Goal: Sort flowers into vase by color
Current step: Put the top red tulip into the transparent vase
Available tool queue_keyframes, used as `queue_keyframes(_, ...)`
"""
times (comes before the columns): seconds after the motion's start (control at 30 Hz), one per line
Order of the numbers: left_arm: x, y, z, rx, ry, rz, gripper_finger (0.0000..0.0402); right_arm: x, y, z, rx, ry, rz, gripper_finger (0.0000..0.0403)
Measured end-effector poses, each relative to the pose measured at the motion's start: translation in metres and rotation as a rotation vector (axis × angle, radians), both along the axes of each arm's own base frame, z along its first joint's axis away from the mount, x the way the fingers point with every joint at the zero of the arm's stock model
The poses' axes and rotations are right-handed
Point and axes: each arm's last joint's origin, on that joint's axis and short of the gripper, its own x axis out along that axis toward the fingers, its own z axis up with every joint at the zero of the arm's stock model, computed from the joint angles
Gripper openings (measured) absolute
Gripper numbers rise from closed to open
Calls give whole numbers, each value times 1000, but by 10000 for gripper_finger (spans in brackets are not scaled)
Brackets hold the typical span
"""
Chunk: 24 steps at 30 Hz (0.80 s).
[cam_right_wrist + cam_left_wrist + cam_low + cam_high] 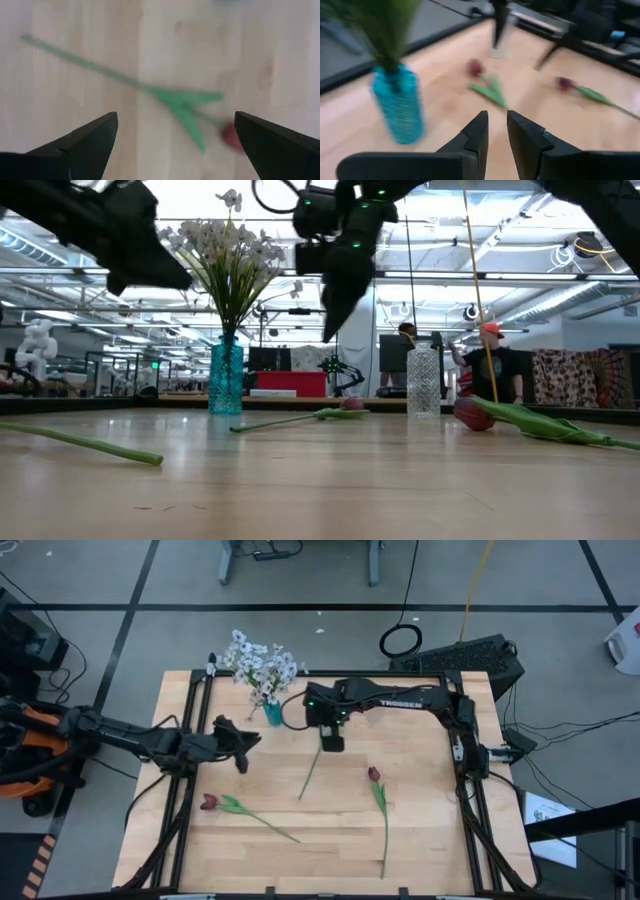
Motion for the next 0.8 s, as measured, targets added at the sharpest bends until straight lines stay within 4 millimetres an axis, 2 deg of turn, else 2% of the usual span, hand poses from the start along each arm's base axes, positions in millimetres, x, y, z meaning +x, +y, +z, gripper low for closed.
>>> queue_keyframes(0.2,-13,-13,12,-3,-81,-172,77,-47,9,10,23,0,-51,391)
queue_keyframes(0.37,-13,-17,22,91,-146,-205,77,-92,22,25,32,-137,-145,391)
queue_keyframes(0.63,7,-28,27,218,-200,-250,77,-164,45,26,-35,-381,-292,391)
queue_keyframes(0.8,24,-34,18,231,-169,-255,77,-195,59,22,-68,-553,-365,391)
